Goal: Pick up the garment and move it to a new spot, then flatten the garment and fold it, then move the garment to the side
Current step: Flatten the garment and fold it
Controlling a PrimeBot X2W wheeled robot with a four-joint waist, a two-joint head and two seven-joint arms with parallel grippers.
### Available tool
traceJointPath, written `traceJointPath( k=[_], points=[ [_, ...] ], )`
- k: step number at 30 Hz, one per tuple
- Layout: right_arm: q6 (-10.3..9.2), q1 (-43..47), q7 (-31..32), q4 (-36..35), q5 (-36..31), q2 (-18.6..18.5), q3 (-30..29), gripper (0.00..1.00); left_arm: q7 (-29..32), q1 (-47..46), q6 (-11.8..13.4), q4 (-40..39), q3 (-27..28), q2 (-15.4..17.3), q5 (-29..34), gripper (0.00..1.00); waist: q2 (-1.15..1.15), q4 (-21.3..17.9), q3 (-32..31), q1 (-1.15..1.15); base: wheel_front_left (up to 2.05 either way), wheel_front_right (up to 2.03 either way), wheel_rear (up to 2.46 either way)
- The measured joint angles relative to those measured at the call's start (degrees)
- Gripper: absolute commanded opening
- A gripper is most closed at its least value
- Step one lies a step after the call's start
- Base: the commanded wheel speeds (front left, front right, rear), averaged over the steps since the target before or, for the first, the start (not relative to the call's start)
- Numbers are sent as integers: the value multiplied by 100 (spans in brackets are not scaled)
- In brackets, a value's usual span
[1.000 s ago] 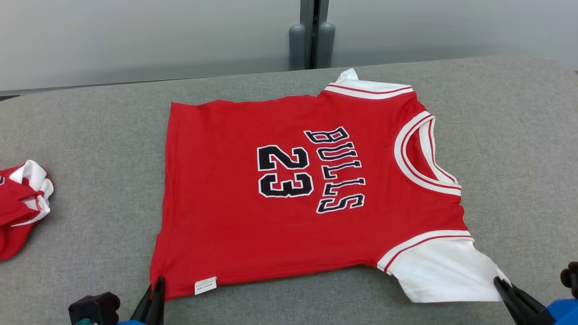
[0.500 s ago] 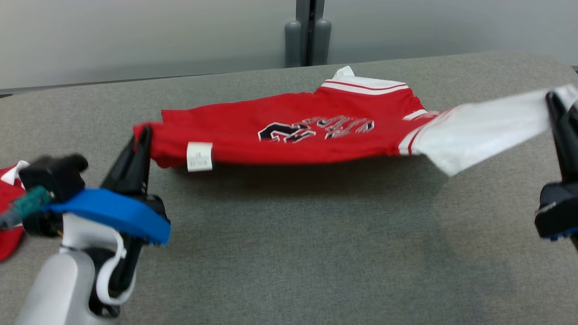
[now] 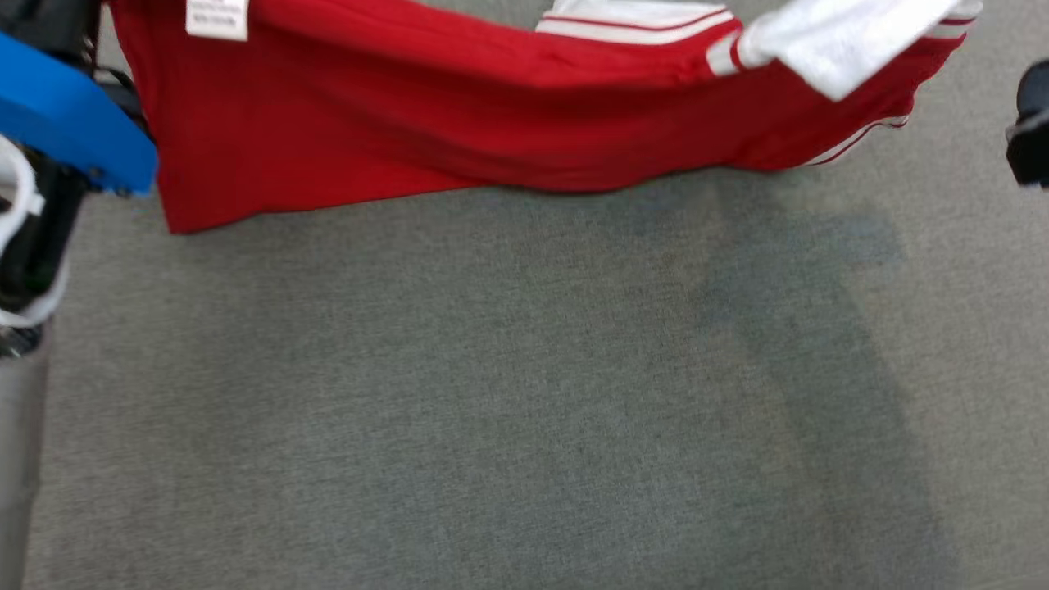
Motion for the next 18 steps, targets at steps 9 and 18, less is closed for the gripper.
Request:
traceJointPath(
  k=[9,18],
  points=[
    [3,-2799,-2020,2565,-414,230,315,0,-1278,-2201,56,1246,187,172,826,0,0,-48,1094,2,0,0,0],
    [3,-4354,-3498,2924,-898,36,-135,0,-2758,-3494,-73,1621,154,-222,966,0,0,159,1011,-3,0,0,0]
  ],
)
